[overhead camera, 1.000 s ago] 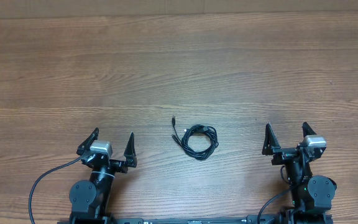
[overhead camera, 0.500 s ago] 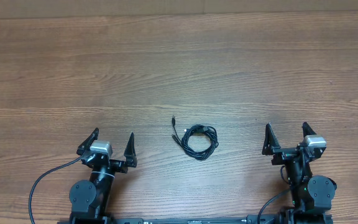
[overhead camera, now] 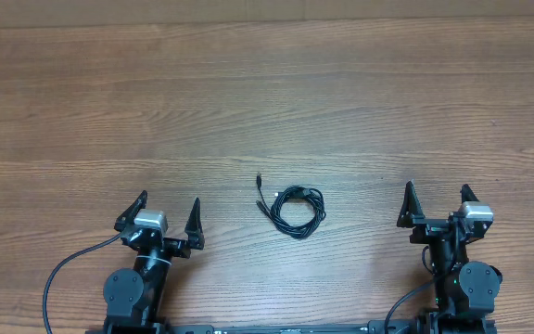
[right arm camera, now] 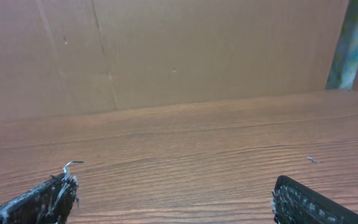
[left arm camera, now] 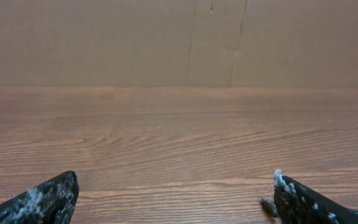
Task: Untangle cables
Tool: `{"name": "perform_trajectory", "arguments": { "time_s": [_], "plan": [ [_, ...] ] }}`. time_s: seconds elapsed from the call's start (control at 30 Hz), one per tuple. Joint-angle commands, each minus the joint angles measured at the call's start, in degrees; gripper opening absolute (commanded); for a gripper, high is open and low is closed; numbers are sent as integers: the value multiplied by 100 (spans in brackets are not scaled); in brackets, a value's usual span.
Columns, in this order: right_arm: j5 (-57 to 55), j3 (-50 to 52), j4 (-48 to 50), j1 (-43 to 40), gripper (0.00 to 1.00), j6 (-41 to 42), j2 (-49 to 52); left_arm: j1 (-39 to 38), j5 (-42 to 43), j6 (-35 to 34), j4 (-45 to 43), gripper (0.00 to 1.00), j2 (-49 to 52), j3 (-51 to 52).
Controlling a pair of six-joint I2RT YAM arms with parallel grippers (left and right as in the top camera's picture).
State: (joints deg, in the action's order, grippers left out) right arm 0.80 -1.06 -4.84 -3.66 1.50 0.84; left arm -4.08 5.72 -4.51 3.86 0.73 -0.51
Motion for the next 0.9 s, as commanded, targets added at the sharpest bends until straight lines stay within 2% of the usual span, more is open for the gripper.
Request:
{"name": "perform_trajectory", "arguments": {
  "time_s": [0.0, 0.33, 0.43, 0.5, 0.6, 0.73, 0.87],
  "plan": [
    [-92, 59, 4, -15, 100, 22, -68, 31, -37, -83, 20, 100, -31, 22],
    [-92, 59, 4, -15, 100, 22, -68, 28, 15, -339, 15, 100, -31, 22],
    [-92, 59, 4, -15, 100, 22, -68, 31, -225, -299, 2, 99, -31, 22],
    [-92, 59, 4, -15, 100, 22, -68, 31, -11, -509, -96, 99, -31, 15],
    [-92, 59, 4, -15, 100, 22, -68, 31, 804, -1060, -186, 100, -31, -184],
    [-92, 59, 7, -15, 100, 22, -68, 31, 1082, -1722, 520, 100, 44, -850],
    [-92, 59, 7, -15, 100, 22, -68, 31, 1084, -1845, 1486, 100, 376, -1770]
  ]
}}
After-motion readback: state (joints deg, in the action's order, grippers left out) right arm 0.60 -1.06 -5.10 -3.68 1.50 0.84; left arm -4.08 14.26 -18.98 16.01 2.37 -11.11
